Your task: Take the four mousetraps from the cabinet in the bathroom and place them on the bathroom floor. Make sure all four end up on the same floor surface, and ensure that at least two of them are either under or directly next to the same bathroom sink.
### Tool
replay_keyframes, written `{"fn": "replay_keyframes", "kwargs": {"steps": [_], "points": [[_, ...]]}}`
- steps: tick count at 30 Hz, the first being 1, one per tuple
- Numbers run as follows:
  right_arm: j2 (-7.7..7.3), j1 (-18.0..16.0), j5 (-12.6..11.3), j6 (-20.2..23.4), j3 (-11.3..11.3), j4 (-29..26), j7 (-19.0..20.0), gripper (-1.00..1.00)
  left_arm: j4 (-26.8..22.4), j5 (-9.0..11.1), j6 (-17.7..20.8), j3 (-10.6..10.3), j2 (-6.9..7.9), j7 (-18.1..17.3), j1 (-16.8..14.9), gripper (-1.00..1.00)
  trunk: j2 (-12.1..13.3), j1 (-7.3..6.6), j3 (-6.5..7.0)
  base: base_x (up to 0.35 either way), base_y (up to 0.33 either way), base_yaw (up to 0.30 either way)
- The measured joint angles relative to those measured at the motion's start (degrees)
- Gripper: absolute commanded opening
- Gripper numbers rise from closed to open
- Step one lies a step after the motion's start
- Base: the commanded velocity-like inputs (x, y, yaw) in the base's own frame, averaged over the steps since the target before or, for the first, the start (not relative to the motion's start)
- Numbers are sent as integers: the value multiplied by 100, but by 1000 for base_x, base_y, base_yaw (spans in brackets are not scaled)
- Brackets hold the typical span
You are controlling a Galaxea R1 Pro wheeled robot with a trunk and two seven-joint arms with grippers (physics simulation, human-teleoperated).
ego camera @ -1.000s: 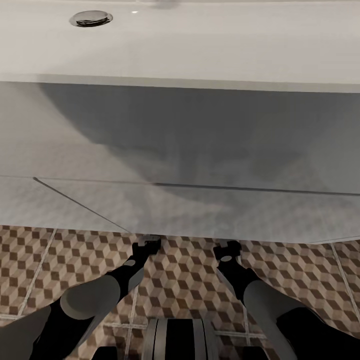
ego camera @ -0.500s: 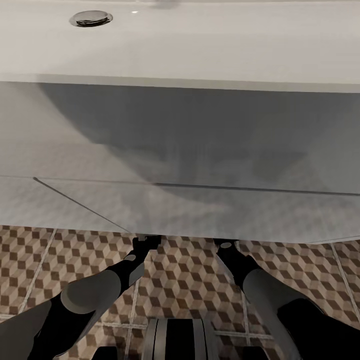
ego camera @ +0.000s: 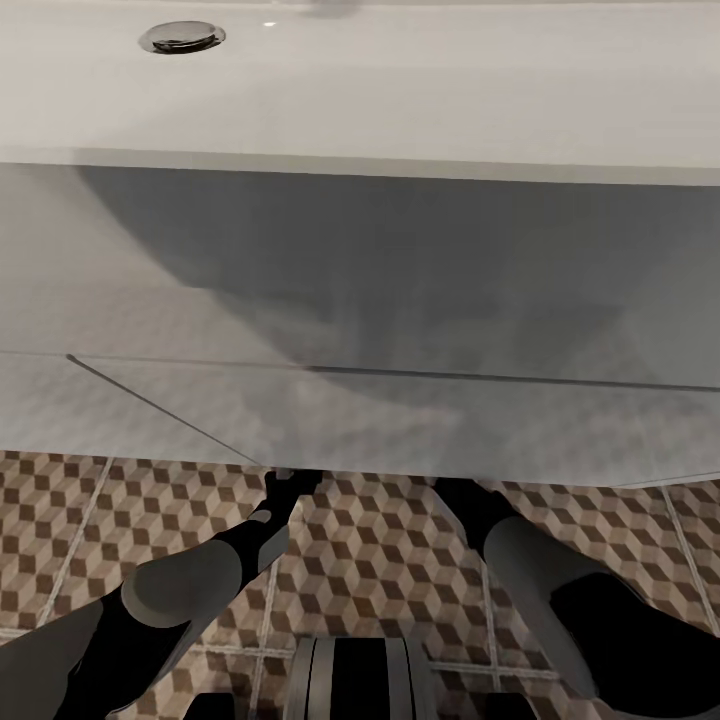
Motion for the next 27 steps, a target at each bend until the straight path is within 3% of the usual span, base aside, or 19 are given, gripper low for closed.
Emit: {"fn": "replay_keyframes", "kwargs": {"steps": [18,27], "points": [[46,-7,-8,89,-19,-27,8,-100,7,2,-3,0,2,8,0,-100,0,1,-1,0,0,0],[56,-12,17,280,-1,-109,652,-100,6,1,-2,0,3,8,0,-100,-5,10,-89,0,0,0]]}}
